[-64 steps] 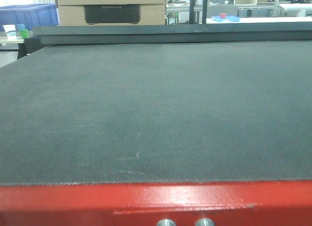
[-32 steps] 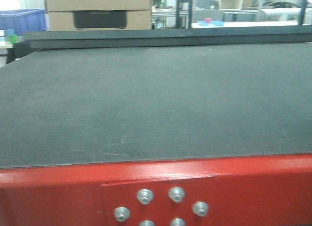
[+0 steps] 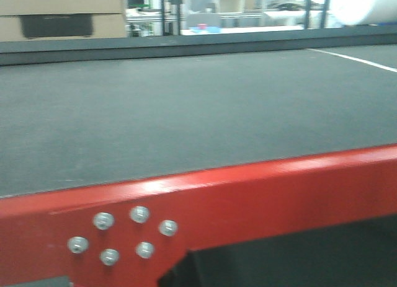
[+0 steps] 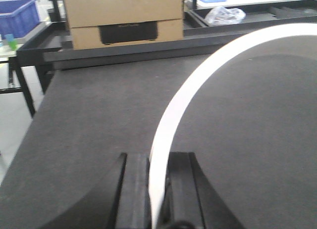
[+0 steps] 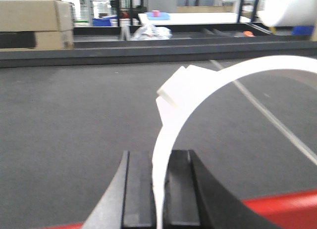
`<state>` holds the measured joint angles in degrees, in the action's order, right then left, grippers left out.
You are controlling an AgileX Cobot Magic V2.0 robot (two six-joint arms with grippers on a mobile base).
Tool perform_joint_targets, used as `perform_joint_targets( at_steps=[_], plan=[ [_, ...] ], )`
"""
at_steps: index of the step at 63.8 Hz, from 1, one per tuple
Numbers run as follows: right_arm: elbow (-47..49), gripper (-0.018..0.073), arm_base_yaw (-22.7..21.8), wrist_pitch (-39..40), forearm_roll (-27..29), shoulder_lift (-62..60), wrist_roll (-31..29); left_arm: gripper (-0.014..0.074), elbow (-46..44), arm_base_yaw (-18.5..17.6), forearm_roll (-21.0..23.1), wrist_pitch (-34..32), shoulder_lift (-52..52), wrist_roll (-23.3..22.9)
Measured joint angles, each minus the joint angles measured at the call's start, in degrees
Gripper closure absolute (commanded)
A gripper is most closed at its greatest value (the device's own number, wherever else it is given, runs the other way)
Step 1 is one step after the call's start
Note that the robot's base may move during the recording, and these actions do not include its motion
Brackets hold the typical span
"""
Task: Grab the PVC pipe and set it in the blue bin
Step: 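Turn the base away from the table while holding the arc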
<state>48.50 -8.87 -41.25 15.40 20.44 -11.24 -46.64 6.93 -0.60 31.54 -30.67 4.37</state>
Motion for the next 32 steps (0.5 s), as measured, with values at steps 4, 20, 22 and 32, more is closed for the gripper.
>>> perform_joint_targets(
  at_steps=[4,20,22,32],
  plan=[
    [0.0,0.0728,0.0,0.0,0.0,0.0,0.0,0.0707,0.0,0.0,0.0,0.0,0.0,0.0],
    [0.0,0.0728,0.0,0.0,0.0,0.0,0.0,0.0707,0.0,0.0,0.0,0.0,0.0,0.0],
    [0.0,0.0728,0.0,0.0,0.0,0.0,0.0,0.0707,0.0,0.0,0.0,0.0,0.0,0.0],
    [0.0,0.0728,0.0,0.0,0.0,0.0,0.0,0.0707,0.0,0.0,0.0,0.0,0.0,0.0]
  ],
)
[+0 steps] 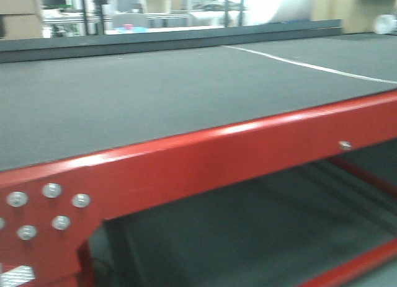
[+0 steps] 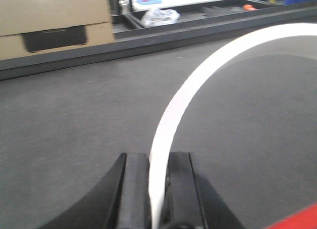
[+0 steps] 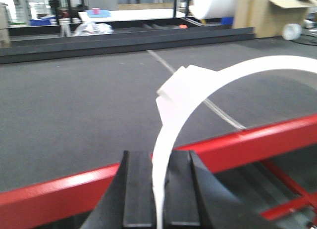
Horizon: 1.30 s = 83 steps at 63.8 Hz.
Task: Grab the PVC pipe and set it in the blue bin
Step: 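Turn the base away from the table while holding the arc, then drive the base toward the shelf rack of blue bins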
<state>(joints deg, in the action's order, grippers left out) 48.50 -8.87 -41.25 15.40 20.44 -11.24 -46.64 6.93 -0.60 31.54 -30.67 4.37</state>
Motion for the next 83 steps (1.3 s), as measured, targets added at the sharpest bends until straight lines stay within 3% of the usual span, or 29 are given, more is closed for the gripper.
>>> perform_joint_targets(
  at_steps=[83],
  plan=[
    [0.0,0.0728,0.0,0.0,0.0,0.0,0.0,0.0707,0.0,0.0,0.0,0.0,0.0,0.0]
  ],
)
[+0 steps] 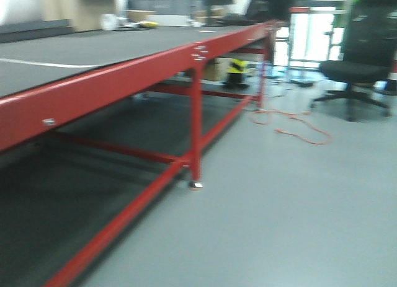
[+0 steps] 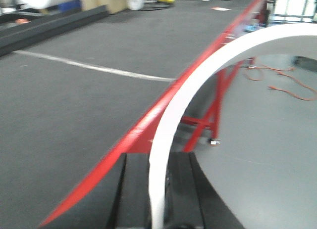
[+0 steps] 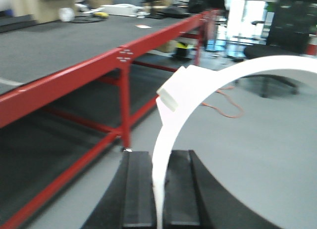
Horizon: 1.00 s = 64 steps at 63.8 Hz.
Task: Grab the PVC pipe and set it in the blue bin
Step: 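Drive the base toward the shelf rack of blue bins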
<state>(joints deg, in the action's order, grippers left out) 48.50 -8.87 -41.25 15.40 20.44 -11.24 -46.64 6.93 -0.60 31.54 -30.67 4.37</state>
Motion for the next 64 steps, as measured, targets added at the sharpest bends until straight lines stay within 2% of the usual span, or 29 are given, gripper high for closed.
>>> perform_joint_targets(
  at_steps=[64],
  plan=[
    [0.0,0.0728,0.0,-0.11,0.0,-0.25,0.0,0.0707,0.0,0.0,0.12,0.0,0.0,0.0]
  ],
)
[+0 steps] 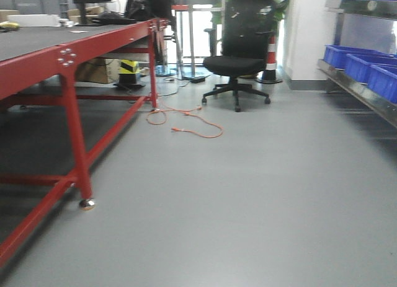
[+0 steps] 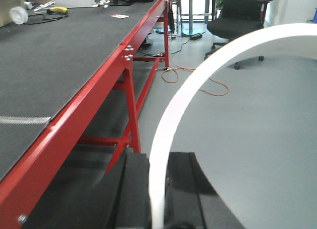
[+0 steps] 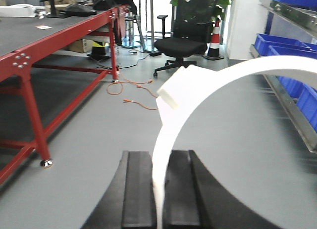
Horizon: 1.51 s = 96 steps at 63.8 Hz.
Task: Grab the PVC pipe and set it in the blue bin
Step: 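Drive the base toward the shelf rack of blue bins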
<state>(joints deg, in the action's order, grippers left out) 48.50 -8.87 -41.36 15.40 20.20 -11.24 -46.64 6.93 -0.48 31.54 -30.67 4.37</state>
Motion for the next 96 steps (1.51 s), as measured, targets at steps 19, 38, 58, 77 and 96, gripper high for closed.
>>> perform_joint_targets(
  at_steps=[19,38,58,77,96],
  plan=[
    [0.0,0.0728,0.0,0.0,0.0,0.0,0.0,0.0707,0.0,0.0,-0.11,0.0,0.0,0.0],
    [0.0,0.0728,0.0,0.0,0.0,0.0,0.0,0.0707,0.0,0.0,-0.11,0.0,0.0,0.0],
    [0.0,0.0728,0.0,0.0,0.0,0.0,0.0,0.0707,0.0,0.0,-0.11,0.0,0.0,0.0],
    [0.0,0.0728,0.0,0.0,0.0,0.0,0.0,0.0707,0.0,0.0,-0.22,0.0,0.0,0.0],
    [0.0,0.0728,0.0,0.0,0.0,0.0,0.0,0.0707,0.0,0.0,-0.22,0.0,0.0,0.0]
  ],
)
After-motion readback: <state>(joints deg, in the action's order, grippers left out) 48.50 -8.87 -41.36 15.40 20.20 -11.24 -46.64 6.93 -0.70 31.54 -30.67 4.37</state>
